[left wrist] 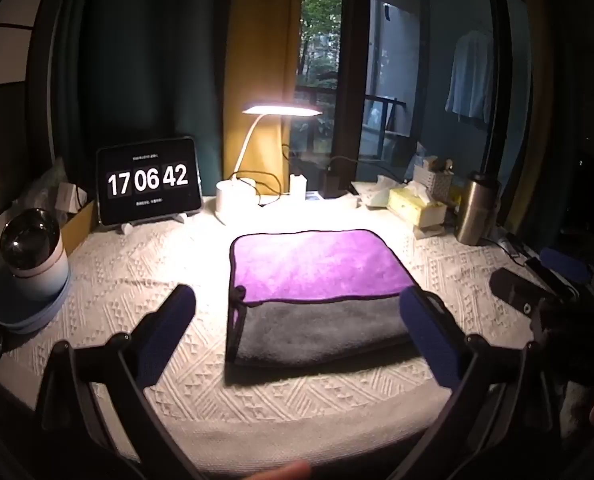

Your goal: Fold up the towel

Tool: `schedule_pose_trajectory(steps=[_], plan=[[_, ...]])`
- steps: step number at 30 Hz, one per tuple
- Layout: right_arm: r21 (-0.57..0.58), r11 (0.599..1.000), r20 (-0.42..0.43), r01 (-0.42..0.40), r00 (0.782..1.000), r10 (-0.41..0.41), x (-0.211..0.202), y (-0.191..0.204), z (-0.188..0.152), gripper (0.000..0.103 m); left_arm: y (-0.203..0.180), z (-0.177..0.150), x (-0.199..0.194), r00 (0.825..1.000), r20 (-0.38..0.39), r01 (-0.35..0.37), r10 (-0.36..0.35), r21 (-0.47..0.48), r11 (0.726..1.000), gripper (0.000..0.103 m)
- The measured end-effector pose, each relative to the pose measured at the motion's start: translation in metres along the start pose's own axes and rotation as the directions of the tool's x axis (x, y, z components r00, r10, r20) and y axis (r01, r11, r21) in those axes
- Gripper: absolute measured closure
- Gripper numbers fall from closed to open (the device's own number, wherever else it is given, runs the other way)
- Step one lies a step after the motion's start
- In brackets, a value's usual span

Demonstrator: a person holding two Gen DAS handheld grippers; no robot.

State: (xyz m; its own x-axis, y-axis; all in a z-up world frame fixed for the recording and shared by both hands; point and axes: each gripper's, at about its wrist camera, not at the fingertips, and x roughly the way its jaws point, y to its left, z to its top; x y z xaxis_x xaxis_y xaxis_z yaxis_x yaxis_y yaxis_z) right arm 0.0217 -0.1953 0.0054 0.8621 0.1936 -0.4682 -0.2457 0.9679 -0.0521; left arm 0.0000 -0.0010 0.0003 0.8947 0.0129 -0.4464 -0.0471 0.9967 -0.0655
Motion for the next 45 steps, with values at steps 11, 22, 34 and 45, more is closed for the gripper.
schedule_pose_trajectory(steps=[11,22,34,45], plan=[[-0.002,1.000,0.001,0.001,1.000,-0.001,0.000,0.000,0.001,0.012,-0.007,0.000,0.002,1.000,-0.006,0.003,-0.003,0.001,1.000,0.000],[-0.013,1.000,0.016,0.018,1.000,-0.018,-0.002,0.000,0.000,0.012,0.000,-0.003,-0.002,1.000,-0.001,0.025,-0.025,-0.008,1.000,0.001],[-0.032,0.999,0.026,0.023,0.999,-0.022,0.005,-0.004,0.003,0.012,0.000,0.002,0.006,1.000,0.001,0.018,-0.018,0.018,1.000,0.001],[-0.022,1.000,0.024,0.016,1.000,-0.016,0.008,-0.010,0.004,0.012,-0.006,0.004,0.009,1.000,0.011,0.015,-0.016,0.022,1.000,0.001]])
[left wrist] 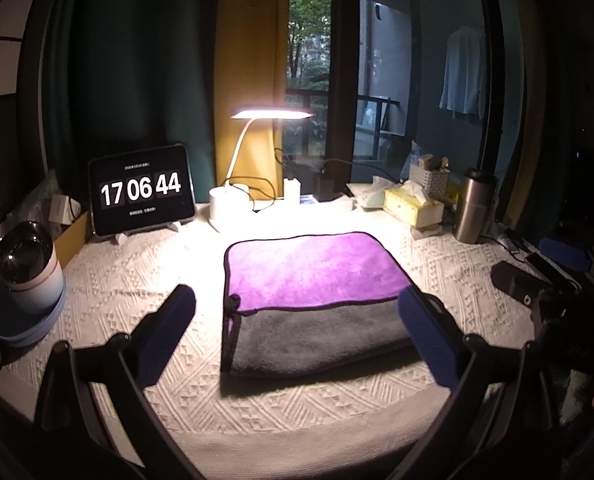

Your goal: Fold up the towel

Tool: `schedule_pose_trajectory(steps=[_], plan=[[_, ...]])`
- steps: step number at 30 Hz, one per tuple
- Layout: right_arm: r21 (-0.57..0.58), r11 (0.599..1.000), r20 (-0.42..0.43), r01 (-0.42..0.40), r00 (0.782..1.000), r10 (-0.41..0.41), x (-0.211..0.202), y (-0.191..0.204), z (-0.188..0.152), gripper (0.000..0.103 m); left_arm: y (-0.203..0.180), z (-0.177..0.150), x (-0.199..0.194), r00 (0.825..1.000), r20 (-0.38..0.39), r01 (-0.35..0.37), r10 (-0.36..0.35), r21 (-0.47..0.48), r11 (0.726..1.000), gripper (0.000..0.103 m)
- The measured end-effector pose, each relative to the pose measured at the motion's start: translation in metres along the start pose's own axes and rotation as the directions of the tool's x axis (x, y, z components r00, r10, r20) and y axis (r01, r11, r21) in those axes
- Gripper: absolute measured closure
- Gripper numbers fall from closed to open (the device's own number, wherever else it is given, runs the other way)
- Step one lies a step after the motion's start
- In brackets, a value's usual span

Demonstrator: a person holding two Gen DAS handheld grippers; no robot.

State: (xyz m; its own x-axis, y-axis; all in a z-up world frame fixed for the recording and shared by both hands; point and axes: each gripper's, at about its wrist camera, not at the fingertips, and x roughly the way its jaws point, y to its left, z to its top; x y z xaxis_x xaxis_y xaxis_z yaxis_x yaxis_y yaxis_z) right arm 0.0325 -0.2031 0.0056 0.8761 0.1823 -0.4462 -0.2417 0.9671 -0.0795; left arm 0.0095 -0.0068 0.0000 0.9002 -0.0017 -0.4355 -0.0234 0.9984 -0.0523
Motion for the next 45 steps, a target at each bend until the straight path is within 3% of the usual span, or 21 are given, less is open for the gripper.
schedule_pose_trajectory(steps=[45], plan=[[-0.002,1.000,-0.034,-0.013,0.999,0.013,0.016,0.000,-0.009,0.012,0.002,-0.004,0.009,1.000,-0.019,0.023,-0.023,-0.015,1.000,0.001]])
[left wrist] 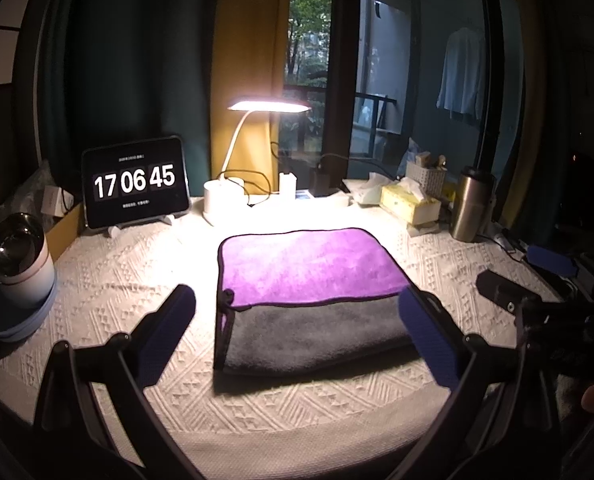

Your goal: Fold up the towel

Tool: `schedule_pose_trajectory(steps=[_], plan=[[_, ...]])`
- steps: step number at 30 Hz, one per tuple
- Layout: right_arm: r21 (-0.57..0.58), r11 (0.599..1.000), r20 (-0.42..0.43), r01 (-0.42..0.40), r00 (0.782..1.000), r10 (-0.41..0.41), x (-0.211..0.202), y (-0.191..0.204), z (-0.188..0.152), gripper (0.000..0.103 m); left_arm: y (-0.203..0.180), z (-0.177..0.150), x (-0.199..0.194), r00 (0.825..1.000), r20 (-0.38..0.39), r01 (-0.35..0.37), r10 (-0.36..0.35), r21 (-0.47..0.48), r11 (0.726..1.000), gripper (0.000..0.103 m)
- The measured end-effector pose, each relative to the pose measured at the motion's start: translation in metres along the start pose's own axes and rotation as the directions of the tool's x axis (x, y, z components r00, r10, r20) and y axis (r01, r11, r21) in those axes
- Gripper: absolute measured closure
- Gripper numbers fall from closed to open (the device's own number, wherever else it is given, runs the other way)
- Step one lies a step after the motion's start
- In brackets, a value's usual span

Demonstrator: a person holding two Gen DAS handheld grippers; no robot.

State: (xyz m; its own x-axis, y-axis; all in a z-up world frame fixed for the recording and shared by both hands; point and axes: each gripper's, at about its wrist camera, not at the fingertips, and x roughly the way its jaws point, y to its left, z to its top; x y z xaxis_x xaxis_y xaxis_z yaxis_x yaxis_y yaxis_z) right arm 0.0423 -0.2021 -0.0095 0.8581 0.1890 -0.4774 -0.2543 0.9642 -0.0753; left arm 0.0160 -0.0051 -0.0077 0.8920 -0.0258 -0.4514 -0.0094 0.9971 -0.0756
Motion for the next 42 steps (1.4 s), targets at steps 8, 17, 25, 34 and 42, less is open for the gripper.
schedule_pose_trajectory(steps=[8,17,25,34,42], plan=[[0.006,1.000,-0.042,-0.007,0.999,0.007,0.022,-0.006,0.001,0.012,0.009,-0.001,0.029,0.998,-0.067,-0.006,0.005,-0.016,1.000,0.001],[-0.003,1.000,-0.101,-0.014,0.995,0.014,0.058,-0.020,0.001,0.014,0.028,-0.009,0.073,0.984,-0.172,-0.051,0.043,-0.043,0.998,0.001],[0.039,0.999,-0.177,-0.030,0.983,0.037,0.100,-0.044,-0.003,0.027,0.042,-0.021,0.122,0.959,-0.280,-0.053,0.043,-0.026,0.998,0.009],[0.087,0.993,-0.283,-0.078,0.954,0.100,0.146,-0.060,-0.017,0.048,0.060,-0.033,0.163,0.921,-0.390,-0.022,-0.009,-0.075,0.997,0.043],[0.122,0.985,-0.331,-0.124,0.930,0.158,0.166,-0.066,-0.025,0.058,0.061,-0.038,0.177,0.903,-0.430,-0.032,0.003,-0.060,0.998,0.060]])
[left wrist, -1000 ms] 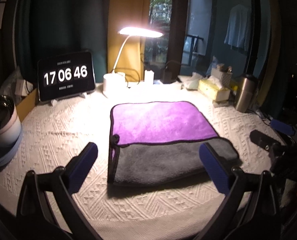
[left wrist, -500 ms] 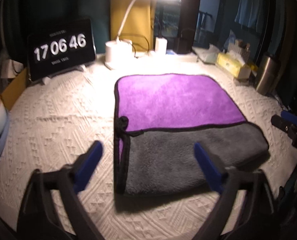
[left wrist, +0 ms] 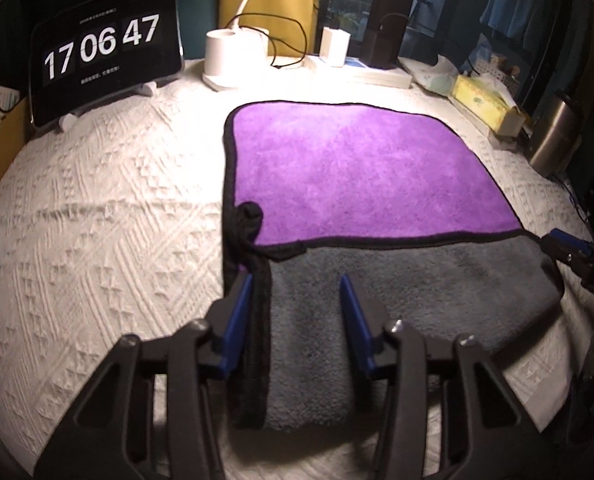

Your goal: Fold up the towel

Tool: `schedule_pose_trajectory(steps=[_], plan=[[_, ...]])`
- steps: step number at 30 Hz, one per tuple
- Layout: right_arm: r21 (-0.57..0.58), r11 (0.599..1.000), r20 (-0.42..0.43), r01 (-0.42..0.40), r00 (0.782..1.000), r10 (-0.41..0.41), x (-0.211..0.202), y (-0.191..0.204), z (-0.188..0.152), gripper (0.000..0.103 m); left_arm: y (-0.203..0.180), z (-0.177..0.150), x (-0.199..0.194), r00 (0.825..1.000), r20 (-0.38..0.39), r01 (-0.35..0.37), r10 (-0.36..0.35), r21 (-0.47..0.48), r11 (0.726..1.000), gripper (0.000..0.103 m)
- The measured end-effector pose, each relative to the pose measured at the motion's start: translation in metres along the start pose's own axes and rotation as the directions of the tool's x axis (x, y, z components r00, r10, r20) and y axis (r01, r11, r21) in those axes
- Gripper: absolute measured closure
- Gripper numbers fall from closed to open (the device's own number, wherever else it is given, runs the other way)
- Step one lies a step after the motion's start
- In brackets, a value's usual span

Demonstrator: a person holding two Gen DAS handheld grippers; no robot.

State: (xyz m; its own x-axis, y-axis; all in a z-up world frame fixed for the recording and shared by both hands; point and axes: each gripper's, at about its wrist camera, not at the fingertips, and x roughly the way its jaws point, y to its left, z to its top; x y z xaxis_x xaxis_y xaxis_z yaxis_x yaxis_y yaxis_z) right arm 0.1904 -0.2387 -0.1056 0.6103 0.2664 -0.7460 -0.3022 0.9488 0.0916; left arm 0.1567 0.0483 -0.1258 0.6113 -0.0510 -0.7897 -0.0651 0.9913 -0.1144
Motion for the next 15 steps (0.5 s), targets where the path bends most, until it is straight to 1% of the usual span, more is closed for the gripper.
schedule_pose_trajectory(steps=[4,5,7,9,10,12,14,15], plan=[[0.010,1.000,-0.025,-0.029,0.999,0.030,0.008,-0.002,0.000,0.059,-0.001,0.001,0.001,1.000,-0.001,-0.015,0.015,-0.002,1.000,0.070],[0.009,0.999,-0.029,-0.032,0.999,0.032,0.009,-0.002,0.001,0.059,-0.001,0.001,0.001,1.000,-0.001,-0.016,0.016,-0.001,1.000,0.071],[0.002,0.999,-0.040,-0.037,0.999,0.037,0.013,0.000,0.001,0.061,-0.002,0.001,0.001,1.000,0.002,-0.019,0.019,0.006,1.000,0.079],[-0.008,1.000,-0.057,-0.029,0.998,0.028,0.018,0.001,0.000,0.073,-0.004,0.000,-0.002,1.000,0.011,-0.016,0.016,0.009,1.000,0.086],[-0.005,1.000,-0.058,-0.025,0.998,0.025,0.019,0.001,-0.001,0.075,-0.005,-0.001,-0.003,1.000,0.015,-0.016,0.016,0.010,1.000,0.090],[-0.006,1.000,-0.051,-0.012,0.999,0.011,0.018,0.002,-0.001,0.087,-0.006,-0.001,-0.005,1.000,0.023,-0.014,0.013,0.011,1.000,0.092],[-0.022,1.000,-0.044,0.002,0.999,-0.003,0.015,0.004,-0.001,0.094,-0.007,-0.002,-0.008,0.999,0.031,-0.011,0.010,0.012,1.000,0.092],[-0.028,1.000,-0.039,0.003,0.999,-0.005,0.013,0.005,-0.002,0.095,-0.007,-0.001,-0.010,0.999,0.037,-0.007,0.007,0.010,1.000,0.093]])
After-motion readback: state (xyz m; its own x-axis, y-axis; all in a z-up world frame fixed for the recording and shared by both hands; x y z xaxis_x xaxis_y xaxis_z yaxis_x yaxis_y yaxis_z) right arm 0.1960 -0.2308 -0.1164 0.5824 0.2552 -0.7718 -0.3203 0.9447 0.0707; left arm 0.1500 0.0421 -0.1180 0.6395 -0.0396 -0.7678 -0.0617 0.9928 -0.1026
